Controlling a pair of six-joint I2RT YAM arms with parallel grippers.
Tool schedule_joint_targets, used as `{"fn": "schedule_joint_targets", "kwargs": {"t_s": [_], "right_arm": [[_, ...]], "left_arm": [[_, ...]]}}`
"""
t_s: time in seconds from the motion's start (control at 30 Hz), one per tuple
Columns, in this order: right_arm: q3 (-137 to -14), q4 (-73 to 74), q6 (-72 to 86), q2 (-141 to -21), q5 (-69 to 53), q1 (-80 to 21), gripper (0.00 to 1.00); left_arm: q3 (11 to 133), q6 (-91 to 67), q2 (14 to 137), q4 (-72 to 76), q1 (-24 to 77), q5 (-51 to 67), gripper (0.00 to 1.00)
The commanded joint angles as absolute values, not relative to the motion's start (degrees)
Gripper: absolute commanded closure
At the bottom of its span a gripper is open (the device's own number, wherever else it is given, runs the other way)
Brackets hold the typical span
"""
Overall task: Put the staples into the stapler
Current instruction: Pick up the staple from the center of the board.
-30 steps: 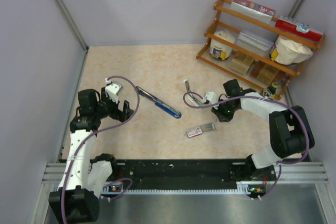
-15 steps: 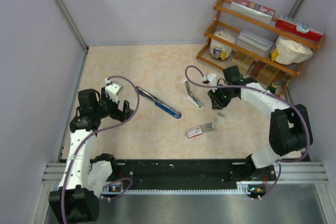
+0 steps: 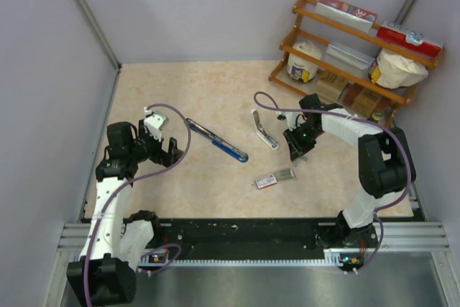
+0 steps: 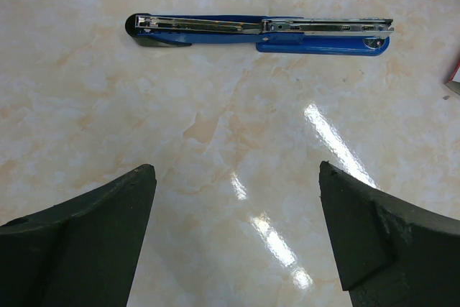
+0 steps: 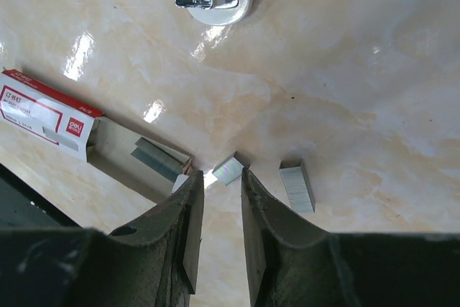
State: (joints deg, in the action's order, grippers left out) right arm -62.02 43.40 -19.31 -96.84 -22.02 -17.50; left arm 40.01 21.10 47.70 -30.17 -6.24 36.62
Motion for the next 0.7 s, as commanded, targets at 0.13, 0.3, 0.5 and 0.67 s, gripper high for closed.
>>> {"fn": "schedule_joint_targets", "kwargs": {"t_s": [0.13, 0.3, 0.5, 0.67], "right_arm": [[-65.0, 46.6, -22.4, -96.7, -24.8, -18.1, 0.7], [-64.5, 45.7, -26.6, -88.9, -30.0, -18.1, 0.66], [-62.6, 41.3, -28.1, -74.8, -34.2, -18.1, 0.6], [-62.8, 38.2, -26.4, -66.3, -35.9, -18.1, 0.34]], "left_arm": [[39.9, 21.4, 47.2, -28.7, -6.5, 37.5, 0.01], [39.9, 21.4, 47.0, -28.8, -6.7, 37.3, 0.01], [40.0, 21.3, 46.8, -28.5, -6.7, 36.8, 0.01], [40.0, 21.3, 46.6, -28.2, -6.9, 35.9, 0.01]]}}
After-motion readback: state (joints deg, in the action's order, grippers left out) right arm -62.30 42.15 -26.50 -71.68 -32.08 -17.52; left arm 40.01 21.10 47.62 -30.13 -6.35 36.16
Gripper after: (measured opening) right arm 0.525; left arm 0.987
